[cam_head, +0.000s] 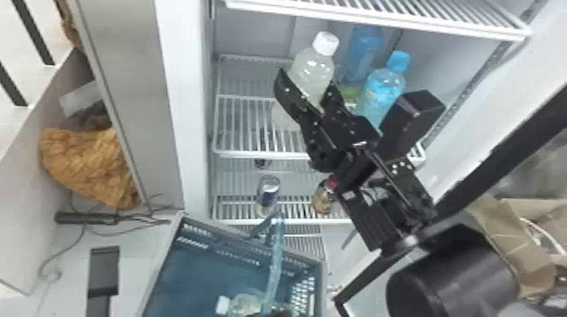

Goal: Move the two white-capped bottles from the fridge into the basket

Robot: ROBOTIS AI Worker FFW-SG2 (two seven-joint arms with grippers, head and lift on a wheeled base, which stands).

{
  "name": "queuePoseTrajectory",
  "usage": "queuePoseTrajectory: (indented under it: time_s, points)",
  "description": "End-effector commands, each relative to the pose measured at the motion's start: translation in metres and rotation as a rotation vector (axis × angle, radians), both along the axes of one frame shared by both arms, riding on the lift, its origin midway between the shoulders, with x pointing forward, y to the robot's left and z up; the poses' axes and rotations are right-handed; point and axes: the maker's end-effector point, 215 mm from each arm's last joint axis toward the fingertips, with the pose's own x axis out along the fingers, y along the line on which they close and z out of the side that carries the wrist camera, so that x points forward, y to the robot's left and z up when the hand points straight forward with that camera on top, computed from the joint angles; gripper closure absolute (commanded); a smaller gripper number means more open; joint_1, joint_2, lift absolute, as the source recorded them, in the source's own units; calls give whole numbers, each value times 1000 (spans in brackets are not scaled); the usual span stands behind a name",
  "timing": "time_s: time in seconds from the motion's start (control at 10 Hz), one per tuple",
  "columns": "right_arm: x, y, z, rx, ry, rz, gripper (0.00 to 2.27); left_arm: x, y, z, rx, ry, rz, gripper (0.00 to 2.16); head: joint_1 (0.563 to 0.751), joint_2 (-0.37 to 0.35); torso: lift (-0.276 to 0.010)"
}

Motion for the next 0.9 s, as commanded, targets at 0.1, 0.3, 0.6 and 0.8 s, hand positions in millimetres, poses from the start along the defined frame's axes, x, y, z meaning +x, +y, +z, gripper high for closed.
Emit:
queuePoseTrajectory:
  time_s: [0.1,0.3,0.6,0.8]
  points:
    - [-23,-7,2,5,9,-11,863,1,0,0,-2,-1,2,1194,695,-227,0]
    - [-42,-31,2,7,28,-66,863,3,2,0,0,-3,10,1194,695,-242,0]
    - [-71,-44,6,15,43,-93,863,5,3,2,-7,-7,16,1194,695,-296,0]
    - [-89,-47,8,22,59,-101,863,5,4,2,-3,-7,16,1194,695,-318,0]
